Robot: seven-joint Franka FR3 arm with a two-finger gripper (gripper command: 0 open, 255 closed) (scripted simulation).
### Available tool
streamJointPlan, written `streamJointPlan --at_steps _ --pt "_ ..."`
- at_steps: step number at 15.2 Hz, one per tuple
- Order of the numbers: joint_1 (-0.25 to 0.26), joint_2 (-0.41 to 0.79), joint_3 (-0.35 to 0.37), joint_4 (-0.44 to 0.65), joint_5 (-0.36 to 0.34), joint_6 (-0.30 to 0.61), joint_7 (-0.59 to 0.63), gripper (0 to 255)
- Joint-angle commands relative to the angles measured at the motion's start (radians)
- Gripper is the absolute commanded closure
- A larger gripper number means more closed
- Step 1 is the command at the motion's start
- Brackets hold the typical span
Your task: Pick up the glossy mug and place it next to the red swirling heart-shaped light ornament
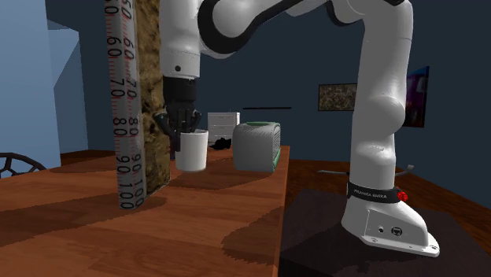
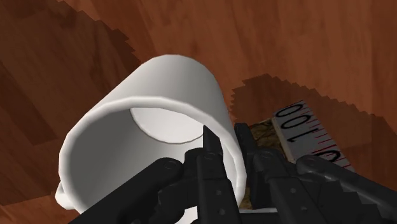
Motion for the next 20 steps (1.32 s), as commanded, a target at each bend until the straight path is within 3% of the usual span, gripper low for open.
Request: streamJointPlan --at_steps 1,20 --pt "0.000 -0.017 -0.003 0.014 0.015 -0.026 -0.015 255" --pt "0.001 -0.090 -0.026 0.206 0.076 -0.272 -0.087 255"
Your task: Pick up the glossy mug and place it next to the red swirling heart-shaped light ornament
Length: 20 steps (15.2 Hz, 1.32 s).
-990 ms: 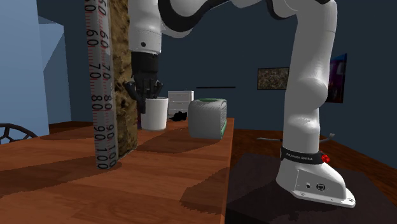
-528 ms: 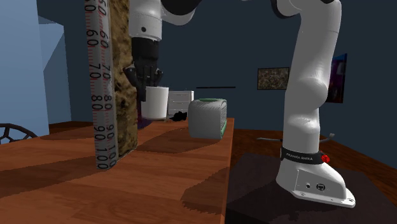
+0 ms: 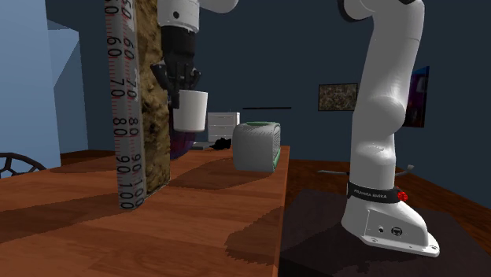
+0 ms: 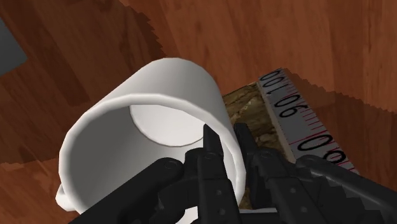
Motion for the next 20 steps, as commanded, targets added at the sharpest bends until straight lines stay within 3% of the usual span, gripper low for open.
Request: streamJointPlan --at_steps 1,20 --pt "0.000 -0.004 -0.002 0.023 0.003 -0.026 -0.005 255" --pt "-0.006 0.026 0.000 0.307 -0.011 -0.284 -0.023 255"
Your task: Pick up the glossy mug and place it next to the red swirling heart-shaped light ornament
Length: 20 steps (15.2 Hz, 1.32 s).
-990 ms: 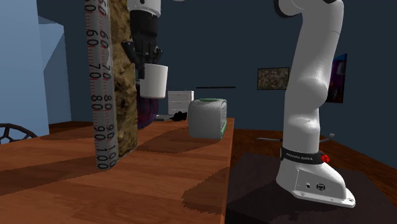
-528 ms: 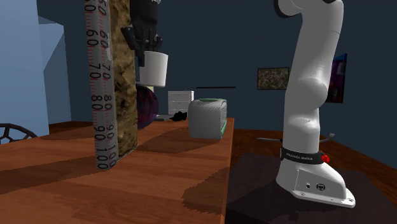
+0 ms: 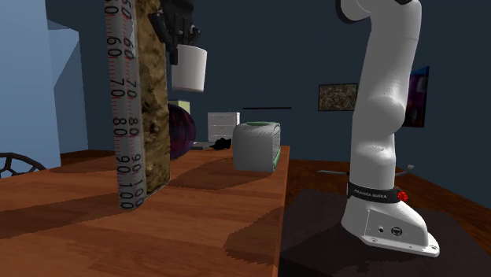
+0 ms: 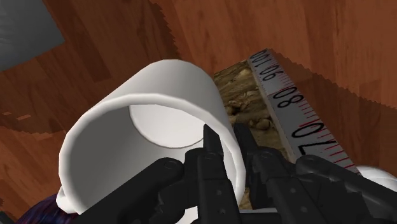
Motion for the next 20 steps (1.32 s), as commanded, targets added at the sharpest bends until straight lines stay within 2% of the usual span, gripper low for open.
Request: streamJointPlan --at_steps 1,14,20 --pt "0.000 0.009 0.003 0.038 -0.005 -0.031 0.001 255" --pt "0.012 0.101 0.032 0.301 -0.063 -0.225 0.018 255" --pt "-0.060 0.089 -0.052 0.283 -0.046 -0.194 -0.133 255"
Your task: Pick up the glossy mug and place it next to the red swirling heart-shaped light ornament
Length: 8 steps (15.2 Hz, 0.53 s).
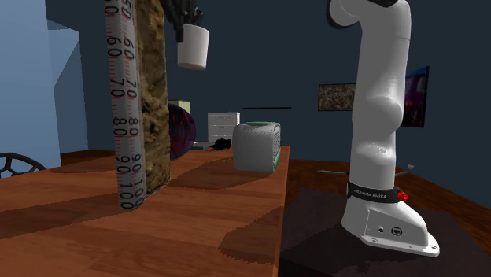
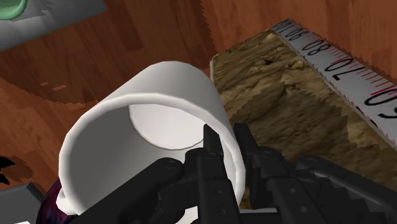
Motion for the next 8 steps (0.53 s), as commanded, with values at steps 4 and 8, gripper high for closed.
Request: streamJointPlan --at_steps 4,8 --pt "-0.052 0.026 -0.057 0.023 -0.005 0.014 -0.111 255" --pt "-0.092 0.067 -0.096 0.064 -0.017 0.019 -0.193 255"
